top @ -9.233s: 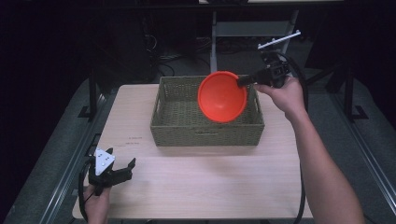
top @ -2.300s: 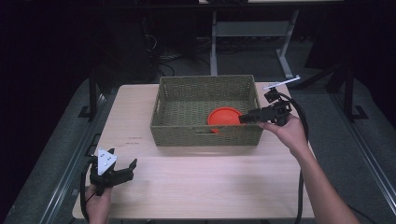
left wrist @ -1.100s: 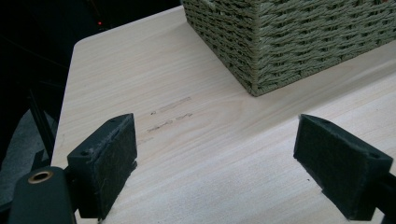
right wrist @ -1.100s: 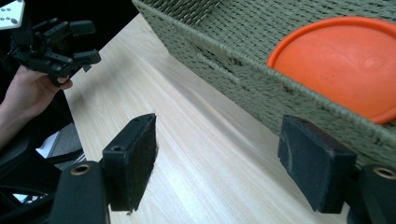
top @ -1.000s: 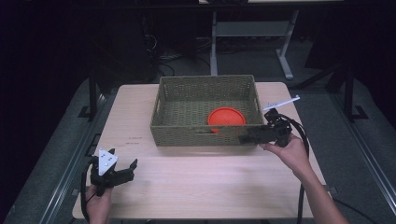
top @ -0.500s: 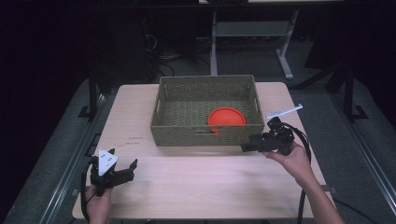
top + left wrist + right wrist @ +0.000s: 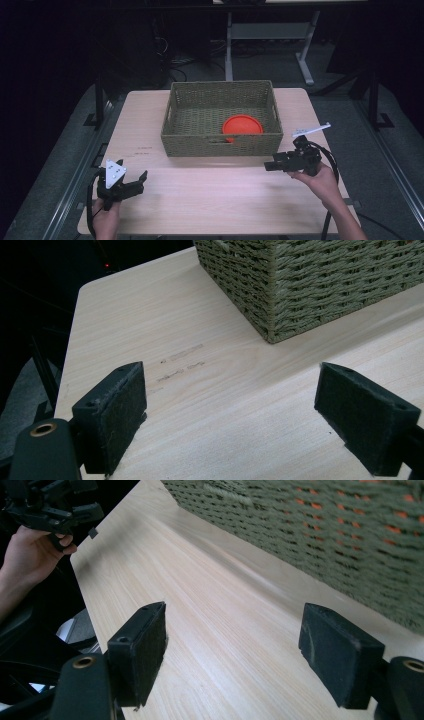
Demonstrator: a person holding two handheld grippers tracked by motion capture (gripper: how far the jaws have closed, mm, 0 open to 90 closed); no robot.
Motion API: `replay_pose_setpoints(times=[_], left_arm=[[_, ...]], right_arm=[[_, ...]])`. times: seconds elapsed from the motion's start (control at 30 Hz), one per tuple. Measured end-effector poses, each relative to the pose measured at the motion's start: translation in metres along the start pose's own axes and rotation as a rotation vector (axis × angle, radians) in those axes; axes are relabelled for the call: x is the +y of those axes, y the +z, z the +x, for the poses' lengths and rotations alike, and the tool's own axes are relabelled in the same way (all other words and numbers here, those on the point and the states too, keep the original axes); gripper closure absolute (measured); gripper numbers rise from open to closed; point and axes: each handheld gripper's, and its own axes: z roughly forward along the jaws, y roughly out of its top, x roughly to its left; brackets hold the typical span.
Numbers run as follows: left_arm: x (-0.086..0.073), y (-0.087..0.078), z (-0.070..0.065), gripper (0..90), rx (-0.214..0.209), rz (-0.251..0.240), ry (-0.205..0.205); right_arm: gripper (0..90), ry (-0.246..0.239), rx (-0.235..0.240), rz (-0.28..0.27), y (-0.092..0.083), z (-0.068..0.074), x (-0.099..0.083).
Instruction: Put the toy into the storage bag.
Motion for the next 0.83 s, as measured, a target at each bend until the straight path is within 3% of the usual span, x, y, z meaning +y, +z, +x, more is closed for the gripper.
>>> replay_pose_setpoints(times=[0.4, 0.7, 0.83], left_arm=[[0.0, 0.0, -0.001, 12.8, 0.001, -0.003, 0.0], [0.001, 0.0, -0.003, 12.8, -0.002, -0.002, 0.004], [0.001, 0.001, -0.001, 12.8, 0.003, 0.003, 0.009]], right_arm=[[26.5, 0.029, -0.01, -0.009, -0.006, -0.01, -0.023], [26.2, 0.033, -0.028, -0.022, -0.011, -0.007, -0.039], [24.4, 0.035, -0.001, -0.069, -0.013, -0.008, -0.055]])
